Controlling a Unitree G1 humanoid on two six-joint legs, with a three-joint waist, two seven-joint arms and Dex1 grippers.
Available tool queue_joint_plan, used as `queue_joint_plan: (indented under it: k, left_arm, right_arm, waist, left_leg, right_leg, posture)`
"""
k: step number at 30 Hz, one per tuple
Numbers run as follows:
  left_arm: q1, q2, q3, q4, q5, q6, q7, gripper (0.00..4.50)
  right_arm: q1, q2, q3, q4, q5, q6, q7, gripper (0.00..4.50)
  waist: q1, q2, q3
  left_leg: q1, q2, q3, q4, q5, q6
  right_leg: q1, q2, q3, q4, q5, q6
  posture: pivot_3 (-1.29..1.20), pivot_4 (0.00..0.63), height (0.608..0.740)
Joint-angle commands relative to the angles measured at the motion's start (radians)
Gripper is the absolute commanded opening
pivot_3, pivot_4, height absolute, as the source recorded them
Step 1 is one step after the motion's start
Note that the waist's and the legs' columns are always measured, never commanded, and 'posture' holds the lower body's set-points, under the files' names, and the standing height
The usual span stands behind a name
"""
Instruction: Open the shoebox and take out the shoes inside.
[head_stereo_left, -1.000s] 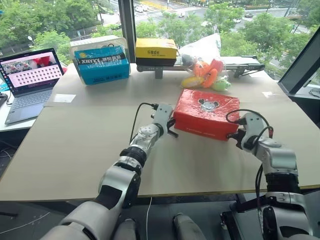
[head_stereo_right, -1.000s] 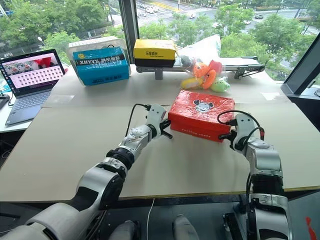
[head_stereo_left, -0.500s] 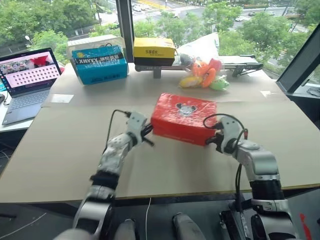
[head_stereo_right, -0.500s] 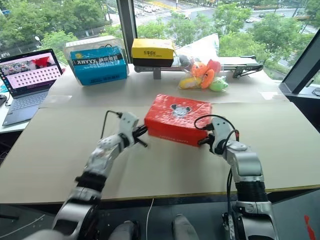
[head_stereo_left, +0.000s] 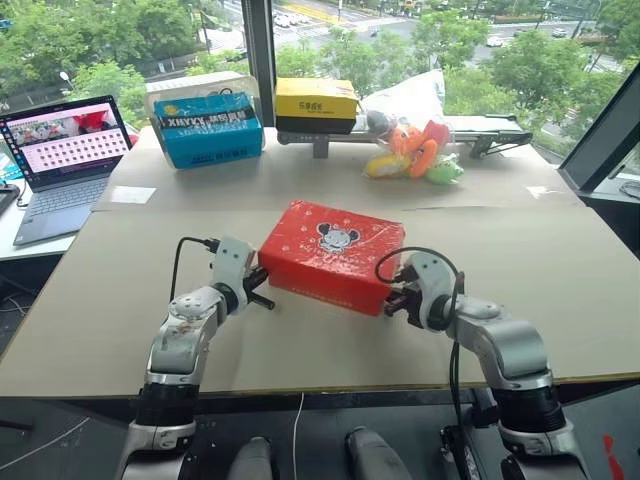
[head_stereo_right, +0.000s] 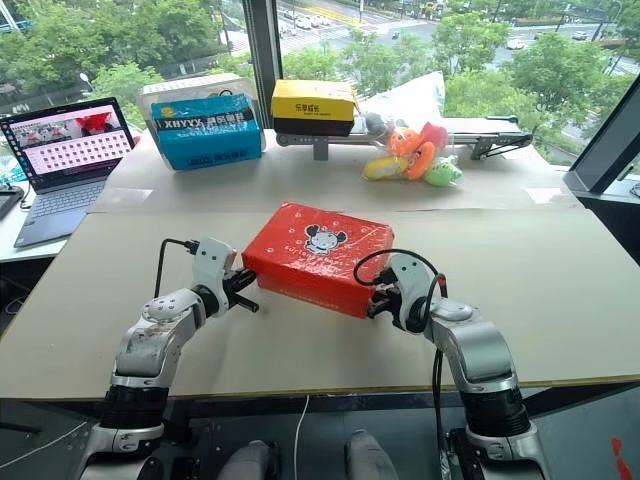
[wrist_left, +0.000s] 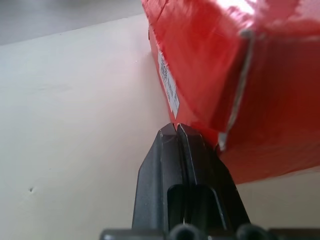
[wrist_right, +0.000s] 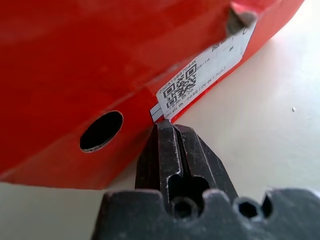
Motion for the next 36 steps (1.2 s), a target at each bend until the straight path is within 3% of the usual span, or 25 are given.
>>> queue_joint_plan:
  k: [1, 14, 29, 36]
  left_arm:
    - [-0.004, -0.03, -0.036, -0.04, -0.052, 0.009, -0.009, 0.06]
    - [0.053, -0.022, -0.102, -0.177, -0.126, 0.123, -0.045, 0.06]
    - [0.029, 0.029, -0.052, -0.06, -0.093, 0.052, -0.001, 0.06]
    - [0.059, 0.041, -0.071, -0.082, -0.129, 0.021, -0.059, 0.06]
  right_arm:
    - [-0.025, 0.007, 0.055, -0.03, 0.034, -0.03, 0.038, 0.0]
    - [-0.113, -0.02, 0.032, 0.16, -0.008, -0.131, 0.022, 0.0]
    - [-0.055, -0.096, 0.01, 0.035, 0.019, -0.056, 0.049, 0.0]
    - [-0.083, -0.097, -0.013, 0.096, -0.004, -0.089, 0.003, 0.0]
  waist:
    - [0.0, 0.0, 0.0]
    - [0.002, 0.0, 0.0]
    - [0.006, 0.0, 0.0]
    - [0.012, 0.0, 0.0]
  left_leg:
    - [0.0, 0.0, 0.0, 0.0, 0.0, 0.0]
    - [0.002, 0.0, -0.002, 0.001, 0.0, 0.0]
    - [0.002, 0.0, -0.012, 0.001, 0.0, 0.0]
    - [0.001, 0.0, -0.014, 0.001, 0.0, 0.0]
  right_leg:
    - [0.0, 0.0, 0.0, 0.0, 0.0, 0.0]
    - [0.005, 0.0, -0.002, -0.002, 0.0, 0.0]
    - [0.009, -0.001, -0.014, -0.003, -0.002, -0.004]
    - [0.009, -0.001, -0.016, -0.003, -0.003, -0.005]
  posture:
    - [0.0, 0.15, 0.716]
    - [0.0, 0.15, 0.716]
    - [0.0, 0.15, 0.716]
    - [0.0, 0.15, 0.716]
